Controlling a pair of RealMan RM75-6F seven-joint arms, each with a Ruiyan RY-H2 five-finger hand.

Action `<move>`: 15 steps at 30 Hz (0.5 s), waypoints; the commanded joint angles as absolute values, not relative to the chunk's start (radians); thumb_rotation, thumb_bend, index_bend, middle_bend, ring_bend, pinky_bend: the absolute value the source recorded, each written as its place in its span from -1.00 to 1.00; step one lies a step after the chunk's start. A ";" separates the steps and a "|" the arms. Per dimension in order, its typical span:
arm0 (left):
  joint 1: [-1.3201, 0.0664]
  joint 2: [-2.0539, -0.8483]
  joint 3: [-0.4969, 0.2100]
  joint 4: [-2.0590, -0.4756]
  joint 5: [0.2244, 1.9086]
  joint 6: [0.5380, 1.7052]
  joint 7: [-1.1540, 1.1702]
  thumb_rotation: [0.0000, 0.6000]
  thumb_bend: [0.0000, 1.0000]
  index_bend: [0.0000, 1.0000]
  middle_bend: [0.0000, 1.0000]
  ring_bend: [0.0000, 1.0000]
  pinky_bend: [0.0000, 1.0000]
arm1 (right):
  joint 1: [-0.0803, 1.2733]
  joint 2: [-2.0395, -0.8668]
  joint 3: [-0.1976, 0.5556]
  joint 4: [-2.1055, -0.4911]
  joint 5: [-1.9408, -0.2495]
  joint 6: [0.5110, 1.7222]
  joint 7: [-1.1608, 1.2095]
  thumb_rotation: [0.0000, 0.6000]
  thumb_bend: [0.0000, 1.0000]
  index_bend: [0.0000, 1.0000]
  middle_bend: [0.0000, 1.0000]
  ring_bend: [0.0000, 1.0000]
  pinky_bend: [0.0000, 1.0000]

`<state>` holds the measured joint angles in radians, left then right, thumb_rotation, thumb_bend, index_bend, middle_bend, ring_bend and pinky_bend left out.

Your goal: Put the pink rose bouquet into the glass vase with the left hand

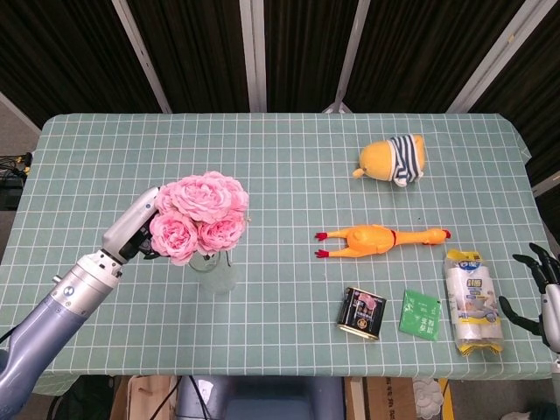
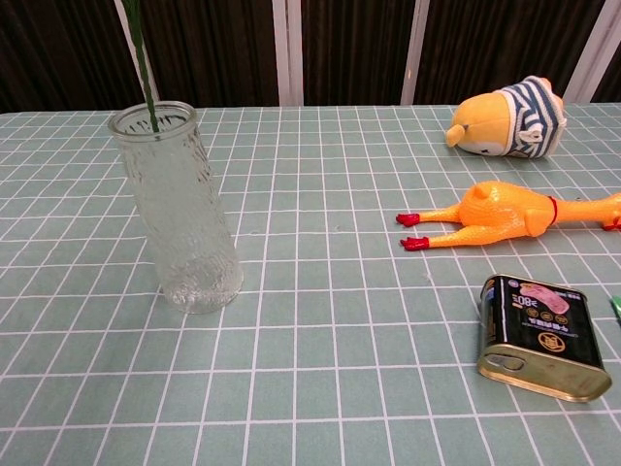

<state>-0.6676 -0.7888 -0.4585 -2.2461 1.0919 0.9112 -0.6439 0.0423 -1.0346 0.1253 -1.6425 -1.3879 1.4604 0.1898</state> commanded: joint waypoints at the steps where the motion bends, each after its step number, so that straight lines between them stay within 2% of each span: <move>1: -0.660 -0.799 -0.443 -2.239 1.111 0.897 -0.654 1.00 -0.13 -0.42 -0.13 -0.47 -0.24 | 0.042 -1.035 0.126 -1.642 -1.387 1.460 0.189 1.00 -0.36 -0.53 -0.78 -0.74 -0.93; 9: -0.636 -0.811 -0.399 -2.193 1.190 0.869 -0.670 1.00 -0.21 -0.47 -0.22 -0.54 -0.29 | 0.041 -1.034 0.126 -1.642 -1.387 1.462 0.192 1.00 -0.36 -0.53 -0.78 -0.74 -0.93; 15: -0.634 -0.814 -0.365 -2.161 1.241 0.819 -0.693 1.00 -0.33 -0.59 -0.39 -0.70 -0.42 | 0.041 -1.033 0.127 -1.642 -1.385 1.461 0.199 1.00 -0.36 -0.53 -0.78 -0.74 -0.93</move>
<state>-0.6334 -0.8144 -0.3761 -2.1708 1.2250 0.8369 -0.6845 0.0405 -1.0325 0.1269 -1.6425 -1.3854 1.4612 0.1985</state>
